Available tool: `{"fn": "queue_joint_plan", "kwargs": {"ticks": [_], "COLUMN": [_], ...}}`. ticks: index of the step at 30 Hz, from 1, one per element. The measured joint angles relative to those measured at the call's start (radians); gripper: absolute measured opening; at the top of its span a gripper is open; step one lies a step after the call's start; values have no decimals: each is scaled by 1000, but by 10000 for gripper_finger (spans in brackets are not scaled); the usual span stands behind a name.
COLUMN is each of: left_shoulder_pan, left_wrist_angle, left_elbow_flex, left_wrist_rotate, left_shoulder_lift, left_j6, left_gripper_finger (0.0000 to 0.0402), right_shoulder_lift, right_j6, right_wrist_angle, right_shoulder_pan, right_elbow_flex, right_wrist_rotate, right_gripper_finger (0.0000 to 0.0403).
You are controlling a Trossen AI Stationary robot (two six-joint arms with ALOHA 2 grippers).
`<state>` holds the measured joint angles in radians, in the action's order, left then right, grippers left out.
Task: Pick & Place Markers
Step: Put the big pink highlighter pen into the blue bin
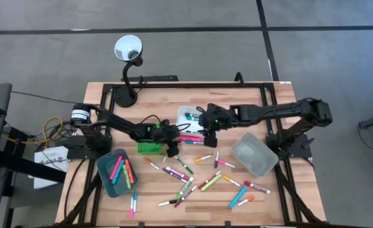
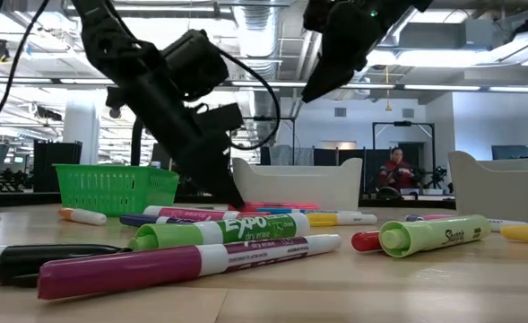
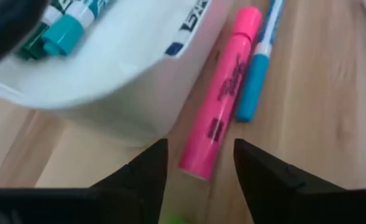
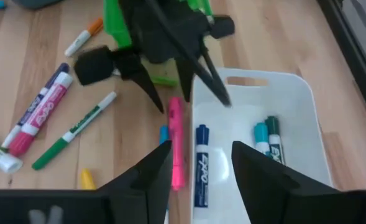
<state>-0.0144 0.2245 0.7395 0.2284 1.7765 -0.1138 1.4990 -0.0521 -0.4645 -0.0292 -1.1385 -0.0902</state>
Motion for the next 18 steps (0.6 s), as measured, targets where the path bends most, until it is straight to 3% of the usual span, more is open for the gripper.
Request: {"fn": "queue_joint_plan", "kwargs": {"ticks": [8, 16, 18], "left_shoulder_pan": [19, 14, 8], "left_wrist_angle": [39, 30, 12], "left_elbow_flex": [2, 1, -1], "left_wrist_rotate": [-92, -114, -111], "left_shoulder_lift": [44, 32, 11], "left_j6": [29, 31, 28], "left_gripper_finger": [185, 79, 72], "right_shoulder_lift": [0, 0, 0], "right_j6": [-7, -8, -8], "right_wrist_angle": [-7, -9, -8], "right_shoulder_pan": [16, 16, 15], "right_elbow_flex": [0, 0, 0], "right_wrist_rotate": [0, -2, -2], "right_gripper_finger": [140, 137, 138]}}
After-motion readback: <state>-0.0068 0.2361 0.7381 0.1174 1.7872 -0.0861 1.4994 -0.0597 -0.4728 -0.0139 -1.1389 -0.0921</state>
